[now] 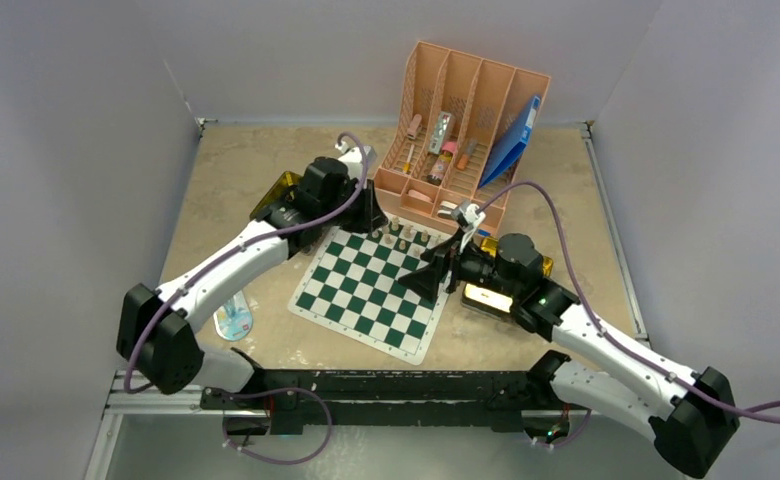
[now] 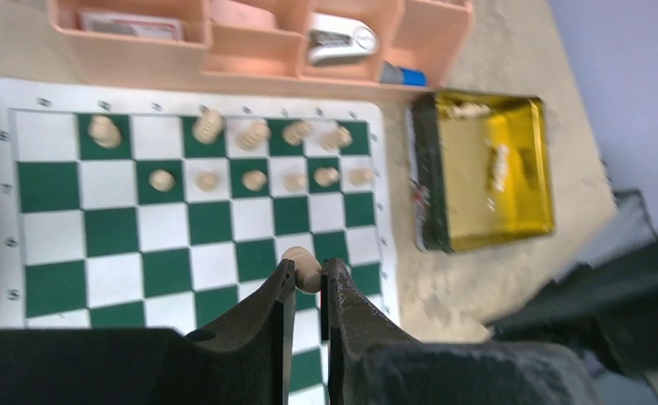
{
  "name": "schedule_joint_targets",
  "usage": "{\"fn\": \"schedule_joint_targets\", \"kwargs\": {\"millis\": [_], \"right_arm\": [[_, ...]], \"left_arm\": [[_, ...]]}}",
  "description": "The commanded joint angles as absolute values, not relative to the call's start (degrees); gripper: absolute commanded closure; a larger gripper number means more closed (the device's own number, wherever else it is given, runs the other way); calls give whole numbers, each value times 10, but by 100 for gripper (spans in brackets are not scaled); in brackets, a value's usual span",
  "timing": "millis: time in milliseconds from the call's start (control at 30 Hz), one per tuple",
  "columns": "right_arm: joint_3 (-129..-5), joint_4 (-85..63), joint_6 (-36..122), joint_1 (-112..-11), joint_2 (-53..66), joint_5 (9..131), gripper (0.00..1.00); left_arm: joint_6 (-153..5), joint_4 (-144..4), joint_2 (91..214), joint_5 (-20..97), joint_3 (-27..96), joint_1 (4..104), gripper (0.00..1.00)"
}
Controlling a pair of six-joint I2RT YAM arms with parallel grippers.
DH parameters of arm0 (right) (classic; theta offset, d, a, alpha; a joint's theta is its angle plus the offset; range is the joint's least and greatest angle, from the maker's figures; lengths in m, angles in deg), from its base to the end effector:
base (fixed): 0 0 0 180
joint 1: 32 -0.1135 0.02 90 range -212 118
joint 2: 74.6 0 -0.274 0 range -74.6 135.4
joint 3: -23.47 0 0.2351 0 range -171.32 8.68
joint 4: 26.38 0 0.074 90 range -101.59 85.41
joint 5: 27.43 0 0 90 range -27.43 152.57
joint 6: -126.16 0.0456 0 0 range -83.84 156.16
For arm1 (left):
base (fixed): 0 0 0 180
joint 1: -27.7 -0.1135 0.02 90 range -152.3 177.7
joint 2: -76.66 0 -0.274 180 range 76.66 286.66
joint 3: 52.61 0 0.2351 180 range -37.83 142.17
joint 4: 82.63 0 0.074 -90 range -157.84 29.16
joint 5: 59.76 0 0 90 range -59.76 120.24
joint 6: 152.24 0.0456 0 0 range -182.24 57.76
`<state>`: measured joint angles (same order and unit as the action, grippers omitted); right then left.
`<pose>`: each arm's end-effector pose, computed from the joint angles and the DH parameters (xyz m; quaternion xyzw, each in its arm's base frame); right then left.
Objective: Set up the chess pieces on the board
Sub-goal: Place the chess piece on the chessboard.
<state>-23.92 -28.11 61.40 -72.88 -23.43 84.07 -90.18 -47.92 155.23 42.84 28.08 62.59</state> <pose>0.1396 0.1430 0.3073 -0.2245 0.6828 0.4846 0.4985 0.2408 -0.1800 0.3269 0.1055 0.8670 -0.3310 0.3573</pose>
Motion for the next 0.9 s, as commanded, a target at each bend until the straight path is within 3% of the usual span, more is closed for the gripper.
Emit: {"fn": "schedule_joint_targets", "kwargs": {"millis": [0, 367, 867], "right_arm": [[-283, -226, 591, -732, -283, 812, 1], [-302, -183, 597, -731, -356, 737, 1], [-317, -136, 587, -731, -362, 696, 1]], "left_arm": [[-856, -539, 1604, 316, 326, 624, 100], [-822, -542, 1772, 272, 422, 617, 100], [-809, -590, 1845, 254, 408, 608, 100]]}}
